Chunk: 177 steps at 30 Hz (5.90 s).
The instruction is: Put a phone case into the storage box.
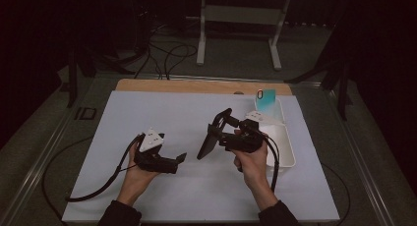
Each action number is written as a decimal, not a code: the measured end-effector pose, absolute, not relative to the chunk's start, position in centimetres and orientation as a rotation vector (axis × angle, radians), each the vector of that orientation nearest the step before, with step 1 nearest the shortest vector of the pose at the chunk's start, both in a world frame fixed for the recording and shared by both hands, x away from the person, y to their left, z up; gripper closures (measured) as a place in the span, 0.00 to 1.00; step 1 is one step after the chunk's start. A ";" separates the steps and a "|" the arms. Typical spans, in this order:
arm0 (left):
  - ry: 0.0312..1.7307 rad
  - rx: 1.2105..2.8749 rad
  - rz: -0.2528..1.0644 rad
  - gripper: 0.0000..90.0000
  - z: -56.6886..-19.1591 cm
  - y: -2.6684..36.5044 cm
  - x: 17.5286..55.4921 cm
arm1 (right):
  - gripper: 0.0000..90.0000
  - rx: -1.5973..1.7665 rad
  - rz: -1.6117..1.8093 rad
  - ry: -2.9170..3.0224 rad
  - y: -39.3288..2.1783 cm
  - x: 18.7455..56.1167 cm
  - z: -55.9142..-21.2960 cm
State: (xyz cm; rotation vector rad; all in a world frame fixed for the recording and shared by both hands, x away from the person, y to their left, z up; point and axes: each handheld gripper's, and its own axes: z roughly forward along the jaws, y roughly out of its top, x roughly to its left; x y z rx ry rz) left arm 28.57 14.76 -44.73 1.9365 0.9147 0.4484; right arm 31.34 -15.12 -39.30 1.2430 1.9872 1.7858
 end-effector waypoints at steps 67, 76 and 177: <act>1.071 1.834 0.643 0.00 -48.9 22.1 24.8 | 0.17 1.293 1.614 1.834 -20.4 35.0 -36.3; 1.067 1.831 0.644 0.00 -48.9 22.2 24.8 | 0.17 1.294 1.594 1.819 -20.9 35.4 -35.9; 1.077 1.829 0.646 0.00 -48.9 22.2 24.8 | 0.17 1.433 1.202 1.607 -27.3 40.0 -36.1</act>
